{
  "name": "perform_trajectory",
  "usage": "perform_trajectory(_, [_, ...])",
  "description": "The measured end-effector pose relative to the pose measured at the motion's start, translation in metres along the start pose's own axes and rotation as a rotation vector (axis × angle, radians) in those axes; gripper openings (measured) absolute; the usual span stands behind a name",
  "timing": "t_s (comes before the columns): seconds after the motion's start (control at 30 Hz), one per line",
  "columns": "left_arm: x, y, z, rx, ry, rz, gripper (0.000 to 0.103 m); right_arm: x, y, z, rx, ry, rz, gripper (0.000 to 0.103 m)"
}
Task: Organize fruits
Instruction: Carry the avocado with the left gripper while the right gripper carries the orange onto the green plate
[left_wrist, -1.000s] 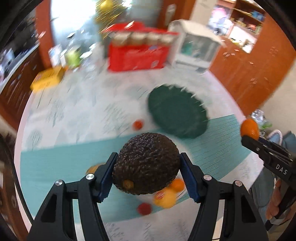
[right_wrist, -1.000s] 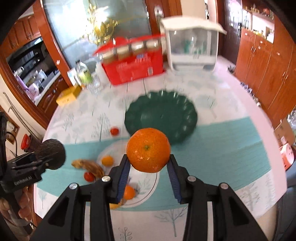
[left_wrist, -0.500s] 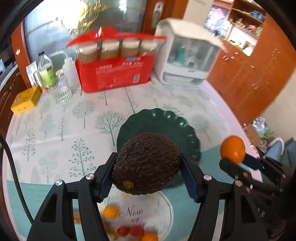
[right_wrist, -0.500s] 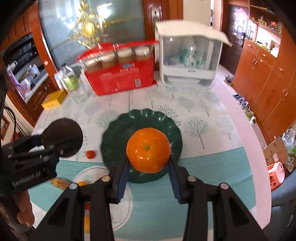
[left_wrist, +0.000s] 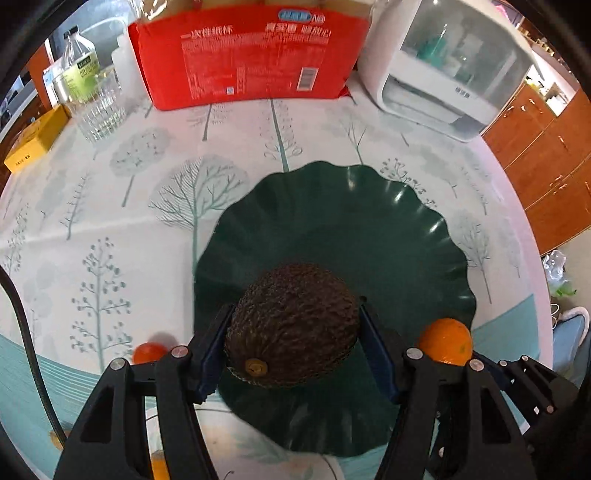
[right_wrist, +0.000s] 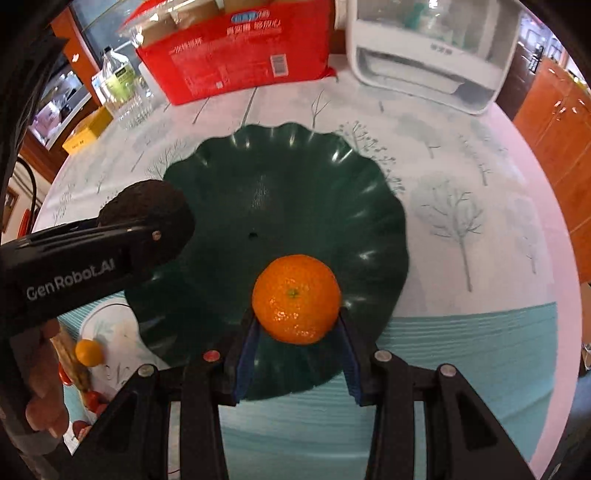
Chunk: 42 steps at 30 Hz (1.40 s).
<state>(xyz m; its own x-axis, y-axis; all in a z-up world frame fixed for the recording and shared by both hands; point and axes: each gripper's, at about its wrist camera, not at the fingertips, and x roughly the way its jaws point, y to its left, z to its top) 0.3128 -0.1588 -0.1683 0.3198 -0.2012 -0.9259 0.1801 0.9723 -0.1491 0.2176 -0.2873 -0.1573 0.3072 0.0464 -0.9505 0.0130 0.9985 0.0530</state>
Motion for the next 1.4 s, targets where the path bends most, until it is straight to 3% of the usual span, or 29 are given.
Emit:
perform_trajectory(0.37, [0.012,-0.004,0.002,0.001,-0.007,0.066,0.066,0.013,0.004,0.005,-0.067,-0.003,0.001,0.044])
perform_trajectory(0.43, [0.008,-0.008,0.001,0.027,-0.019,0.084,0.071,0.014,0.004,0.006,-0.068,-0.001,0.008,0.048])
perform_trajectory(0.5, [0.003,-0.012,0.001,0.046,-0.040,0.097,0.087,0.015,0.003,0.005,-0.062,0.004,0.027,0.053])
perform_trajectory(0.6, [-0.007,-0.016,-0.001,0.065,-0.069,0.111,0.092,0.013,0.004,0.004,-0.056,-0.003,0.043,0.056])
perform_trajectory(0.87, [-0.028,-0.013,-0.008,0.040,-0.086,0.095,0.092,-0.010,0.006,0.001,-0.054,-0.073,0.080,0.063])
perform_trajectory(1.4, [-0.085,-0.009,-0.024,0.017,-0.162,0.069,0.092,-0.056,0.008,-0.014,-0.032,-0.133,0.133,0.063])
